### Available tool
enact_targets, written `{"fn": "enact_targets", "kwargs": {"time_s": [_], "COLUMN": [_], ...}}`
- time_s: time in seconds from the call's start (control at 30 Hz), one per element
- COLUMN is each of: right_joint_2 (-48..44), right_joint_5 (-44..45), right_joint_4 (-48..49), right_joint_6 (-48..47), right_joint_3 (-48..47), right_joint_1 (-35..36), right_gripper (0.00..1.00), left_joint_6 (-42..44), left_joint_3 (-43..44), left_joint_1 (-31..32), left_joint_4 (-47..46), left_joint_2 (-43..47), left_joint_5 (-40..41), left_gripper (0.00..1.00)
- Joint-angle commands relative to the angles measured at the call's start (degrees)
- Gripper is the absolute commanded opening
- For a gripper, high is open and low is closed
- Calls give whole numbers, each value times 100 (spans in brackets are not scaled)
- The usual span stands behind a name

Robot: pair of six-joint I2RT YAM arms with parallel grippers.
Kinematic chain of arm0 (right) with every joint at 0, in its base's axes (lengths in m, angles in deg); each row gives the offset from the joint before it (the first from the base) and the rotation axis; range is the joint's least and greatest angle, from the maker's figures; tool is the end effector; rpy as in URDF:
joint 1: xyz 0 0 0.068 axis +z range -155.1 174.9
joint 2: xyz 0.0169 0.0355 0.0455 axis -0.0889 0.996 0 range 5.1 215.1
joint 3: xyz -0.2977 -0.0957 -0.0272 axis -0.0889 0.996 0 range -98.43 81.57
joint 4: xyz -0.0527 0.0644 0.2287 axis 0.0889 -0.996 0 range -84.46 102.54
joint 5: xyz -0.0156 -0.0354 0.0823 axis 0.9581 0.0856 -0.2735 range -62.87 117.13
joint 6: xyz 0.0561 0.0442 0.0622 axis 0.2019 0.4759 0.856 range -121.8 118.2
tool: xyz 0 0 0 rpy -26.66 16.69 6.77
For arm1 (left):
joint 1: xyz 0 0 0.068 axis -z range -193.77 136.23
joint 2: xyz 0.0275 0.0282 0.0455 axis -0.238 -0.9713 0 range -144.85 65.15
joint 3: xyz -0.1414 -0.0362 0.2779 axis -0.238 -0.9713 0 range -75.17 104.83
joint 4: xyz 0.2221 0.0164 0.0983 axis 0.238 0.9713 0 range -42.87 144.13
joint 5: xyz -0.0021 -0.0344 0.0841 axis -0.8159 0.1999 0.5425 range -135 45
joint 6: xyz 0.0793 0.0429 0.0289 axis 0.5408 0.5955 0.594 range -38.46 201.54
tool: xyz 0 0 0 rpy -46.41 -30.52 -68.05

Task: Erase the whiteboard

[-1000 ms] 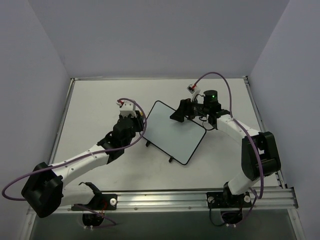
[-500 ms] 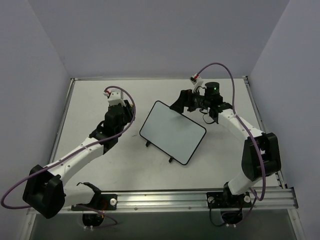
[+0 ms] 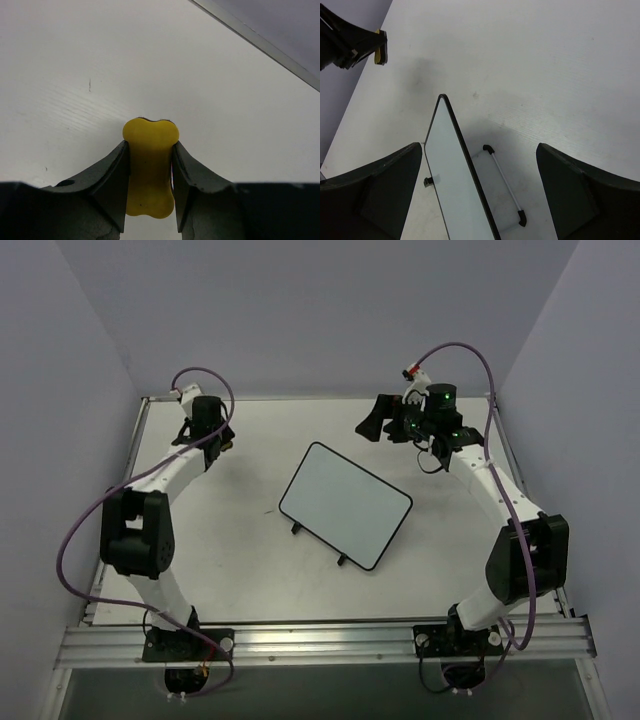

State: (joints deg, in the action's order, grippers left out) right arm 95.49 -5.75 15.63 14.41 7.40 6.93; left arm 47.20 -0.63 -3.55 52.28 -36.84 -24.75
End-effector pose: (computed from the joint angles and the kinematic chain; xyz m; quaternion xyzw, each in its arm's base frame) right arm 0.3792 0.1283 0.3811 -0.1484 0.7572 0.3604 0.5241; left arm 0.4398 -0.0492 0.2791 -0.2631 0.8268 -0.0365 0.4959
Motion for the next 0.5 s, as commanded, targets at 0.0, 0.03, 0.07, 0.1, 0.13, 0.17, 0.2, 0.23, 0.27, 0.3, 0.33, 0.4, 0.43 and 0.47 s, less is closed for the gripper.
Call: {"fn": "enact_targets", "kwargs": {"time_s": [0.0,0.03,0.07,0.1,0.13,0.17,0.2,0.23,0.27,0.3,0.33,0.4,0.43,0.47], "right_joint_2": [-373,-390,-417,-443,-452,-461,-470,-461,-443,-426,-417,-408,-408,-408], "right_joint_5": [265,326,344,370,379,344,335,335,283,283,283,274,282,283], "right_joint_4": [-292,-292,-448,-459,-459,-441,-459,-467,-467,-467,-476,-467,-459,-467], "right_joint_6": [-179,-205,-223,-232,-241,-241,-250,-258,-258,-258,-258,-258,-258,-267], "right_joint_3": [-106,-89,-54,-36,-19,8,8,8,8,-9,-27,-45,-45,-36], "right_joint_1": [18,10,10,1,1,-8,-17,-17,-8,1,1,10,10,10], "right_gripper": [93,93,93,93,94,94,94,94,94,94,94,94,94,94], "left_joint_6": [-37,-19,-37,-72,-72,-37,-2,77,121,147,165,191,253,288], "left_joint_3": [1182,1603,1703,1765,1861,1940,2028,2203,2274,2336,2372,2381,2372,2363], "left_joint_1": [-292,-362,-415,-546,-608,-644,-696,-705,-732,-749,-784,-828,-837,-837], "left_joint_4": [966,1092,1155,1173,1181,1190,1303,1357,1401,1471,1498,1437,1402,1366], "left_joint_2": [-723,-1056,-1172,-1269,-1427,-1515,-1603,-1769,-1841,-1911,-1990,-2000,-1956,-1947], "left_joint_5": [119,59,-12,-91,-152,-196,-153,-127,-127,-118,-100,-170,-197,-223], "left_gripper": [23,26,27,32,34,35,37,38,40,41,46,52,55,59]}}
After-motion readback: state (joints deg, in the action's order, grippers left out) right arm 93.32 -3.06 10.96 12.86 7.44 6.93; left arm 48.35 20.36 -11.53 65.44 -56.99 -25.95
